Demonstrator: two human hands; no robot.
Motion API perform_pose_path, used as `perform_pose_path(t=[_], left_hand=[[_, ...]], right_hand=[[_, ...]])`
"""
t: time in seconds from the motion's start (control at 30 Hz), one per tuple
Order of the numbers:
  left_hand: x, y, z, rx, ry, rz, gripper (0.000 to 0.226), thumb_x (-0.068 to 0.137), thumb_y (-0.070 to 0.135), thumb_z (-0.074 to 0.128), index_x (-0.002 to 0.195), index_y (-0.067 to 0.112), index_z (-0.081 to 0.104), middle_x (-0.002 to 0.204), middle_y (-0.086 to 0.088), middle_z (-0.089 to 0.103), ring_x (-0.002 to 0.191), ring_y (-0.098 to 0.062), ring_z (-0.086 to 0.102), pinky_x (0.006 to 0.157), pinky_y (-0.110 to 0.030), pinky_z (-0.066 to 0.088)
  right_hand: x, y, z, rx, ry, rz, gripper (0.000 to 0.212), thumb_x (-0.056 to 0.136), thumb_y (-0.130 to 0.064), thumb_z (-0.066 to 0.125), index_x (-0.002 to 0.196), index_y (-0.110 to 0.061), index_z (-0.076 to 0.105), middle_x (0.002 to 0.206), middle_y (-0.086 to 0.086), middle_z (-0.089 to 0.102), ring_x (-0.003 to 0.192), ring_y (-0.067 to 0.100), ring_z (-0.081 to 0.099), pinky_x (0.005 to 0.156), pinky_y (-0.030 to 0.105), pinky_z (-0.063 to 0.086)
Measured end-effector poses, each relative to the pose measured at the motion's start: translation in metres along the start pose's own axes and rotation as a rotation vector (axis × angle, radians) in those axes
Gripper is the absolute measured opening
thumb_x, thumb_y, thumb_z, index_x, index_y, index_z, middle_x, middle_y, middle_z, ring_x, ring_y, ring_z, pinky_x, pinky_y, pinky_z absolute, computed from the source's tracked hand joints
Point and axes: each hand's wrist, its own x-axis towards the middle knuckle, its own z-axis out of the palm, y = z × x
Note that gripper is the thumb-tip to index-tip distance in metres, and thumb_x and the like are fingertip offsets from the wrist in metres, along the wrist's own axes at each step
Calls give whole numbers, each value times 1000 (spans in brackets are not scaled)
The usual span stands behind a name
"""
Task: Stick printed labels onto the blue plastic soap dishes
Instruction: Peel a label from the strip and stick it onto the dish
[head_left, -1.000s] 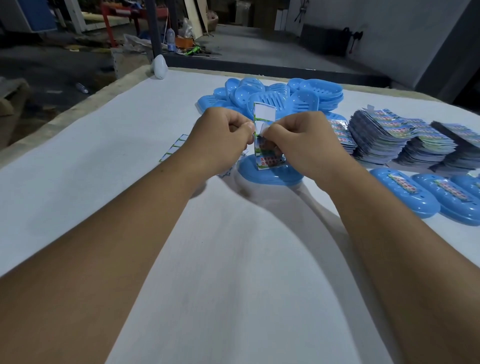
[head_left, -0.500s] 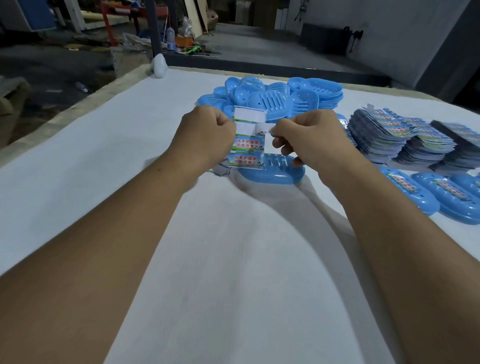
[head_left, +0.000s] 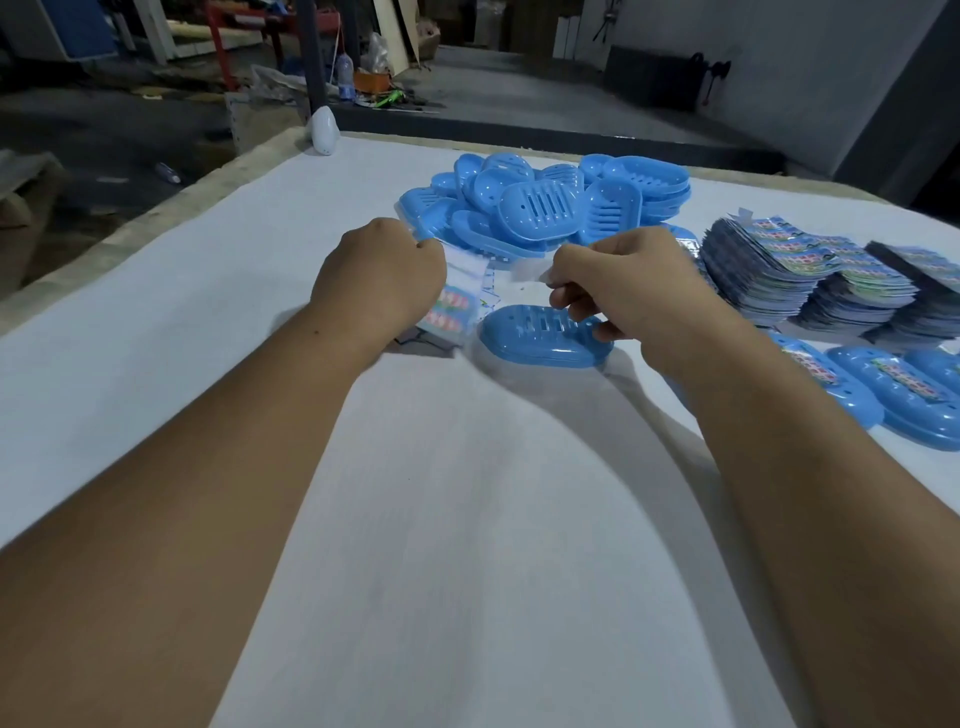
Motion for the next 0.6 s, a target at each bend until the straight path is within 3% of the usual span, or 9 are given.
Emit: perform_pose_path(t=[0.17,0.27,0.4,0.5,0.6], left_hand=[[7,-10,-2,147,-32,-18,27,93,32,44,94,10,60,86,-7,60,82,-30,55,66,-32,36],[7,-17,-3,311,-30,-12,24,92,36,48,90,13,57,73,-2,50,68,-24,50,57,-30,33],[4,-19,-6,442,54,28,25,87,37,60,91,12,62,75,-6,54,63,-25,50,53,-28,30],[3,-15,-8,348,143,74,24,85,33,62,98,14,69,91,-10,66,81,-33,60,62,-33,43],[-3,-1,-6,-35,135,127,19,84,31,62,86,15,72,79,1,68,73,-18,61,63,-23,46]], right_hand=[[1,0,-3,23,20,22,17,79,-26,68,67,-16,75,64,-3,72,50,4,57,40,15,43],[0,-1,-1,1,-2,27,18,81,-26,70,67,-16,75,63,-3,72,48,3,56,41,15,42],[-1,-2,1,-31,-15,37,18,83,-24,72,72,-11,75,60,-4,72,44,2,54,41,16,42],[-1,-1,3,-44,-5,8,19,82,-24,72,69,-11,74,58,-4,70,43,3,52,40,17,41],[-1,1,5,-52,11,-24,20,79,-24,70,65,-11,73,58,-2,70,44,6,51,40,17,40]])
